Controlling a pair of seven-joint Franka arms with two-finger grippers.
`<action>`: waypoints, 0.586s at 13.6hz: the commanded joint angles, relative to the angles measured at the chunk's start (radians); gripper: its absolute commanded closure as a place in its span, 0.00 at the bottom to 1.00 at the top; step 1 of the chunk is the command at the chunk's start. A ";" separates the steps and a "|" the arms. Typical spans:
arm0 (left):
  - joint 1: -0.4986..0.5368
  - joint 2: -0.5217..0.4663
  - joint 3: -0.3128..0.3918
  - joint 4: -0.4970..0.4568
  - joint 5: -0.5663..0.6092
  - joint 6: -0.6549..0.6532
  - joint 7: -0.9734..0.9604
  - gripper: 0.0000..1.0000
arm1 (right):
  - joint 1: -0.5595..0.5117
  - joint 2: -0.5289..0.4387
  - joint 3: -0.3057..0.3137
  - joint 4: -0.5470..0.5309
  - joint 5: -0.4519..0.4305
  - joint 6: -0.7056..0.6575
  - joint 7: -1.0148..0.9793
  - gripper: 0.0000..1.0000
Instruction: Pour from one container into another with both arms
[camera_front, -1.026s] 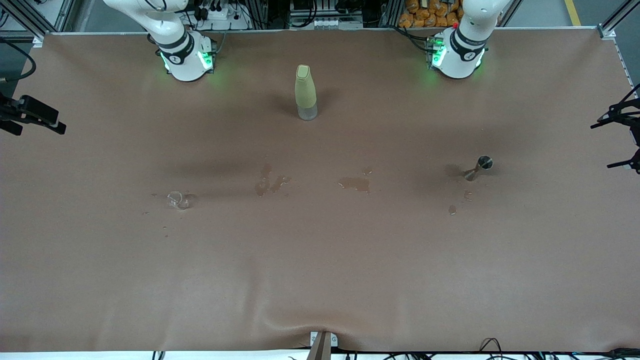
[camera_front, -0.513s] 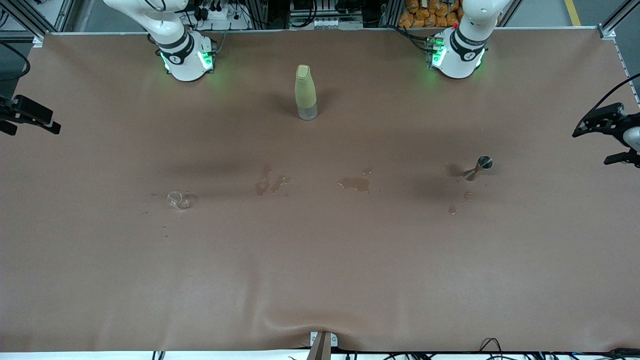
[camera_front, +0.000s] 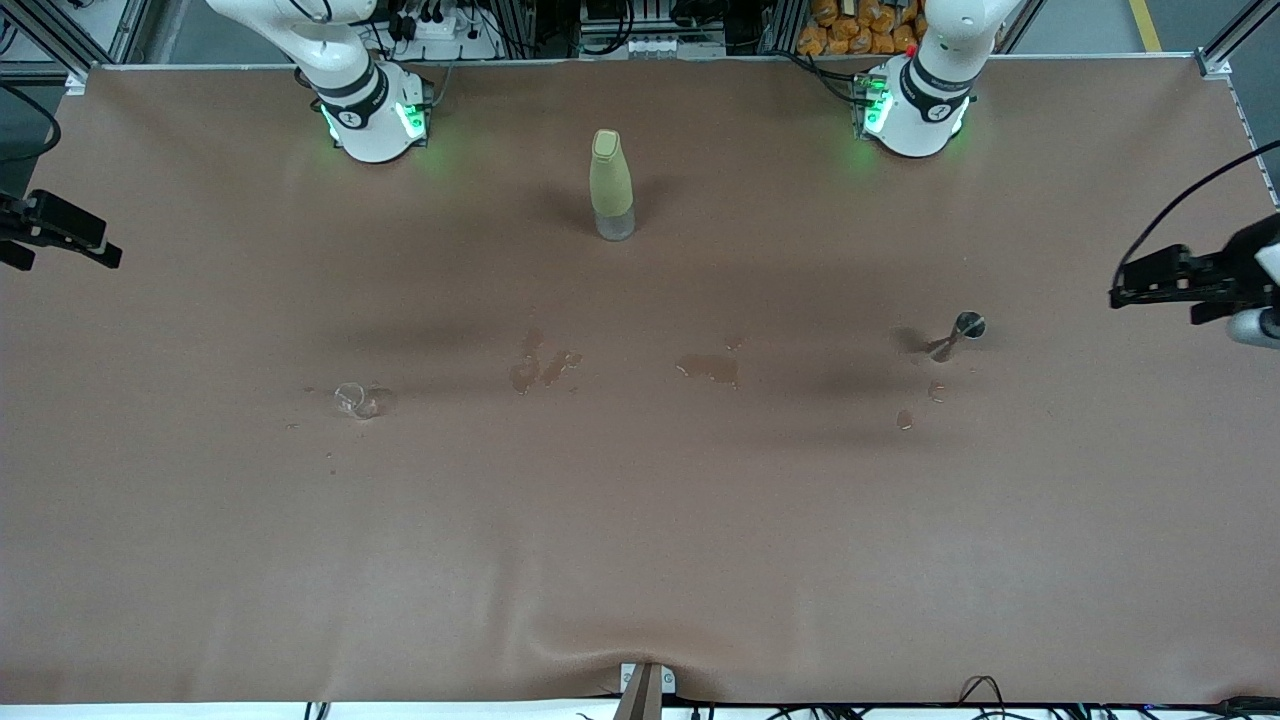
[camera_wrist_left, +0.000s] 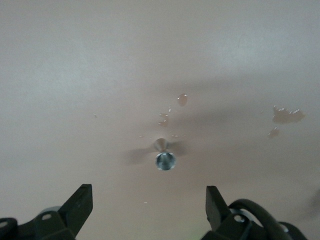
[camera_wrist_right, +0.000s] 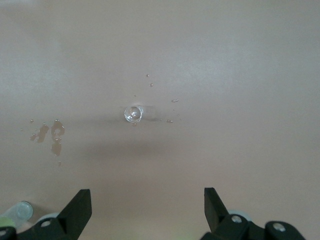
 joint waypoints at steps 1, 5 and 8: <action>-0.008 -0.004 -0.041 -0.003 0.035 0.008 -0.161 0.00 | 0.012 0.000 -0.005 0.003 -0.015 -0.008 0.003 0.00; -0.034 0.002 -0.041 -0.006 0.089 0.007 -0.247 0.00 | 0.012 0.001 -0.003 0.003 -0.015 -0.008 0.000 0.00; -0.031 0.011 -0.038 -0.011 0.091 0.014 -0.328 0.00 | 0.014 0.001 -0.003 0.003 -0.015 -0.008 0.002 0.00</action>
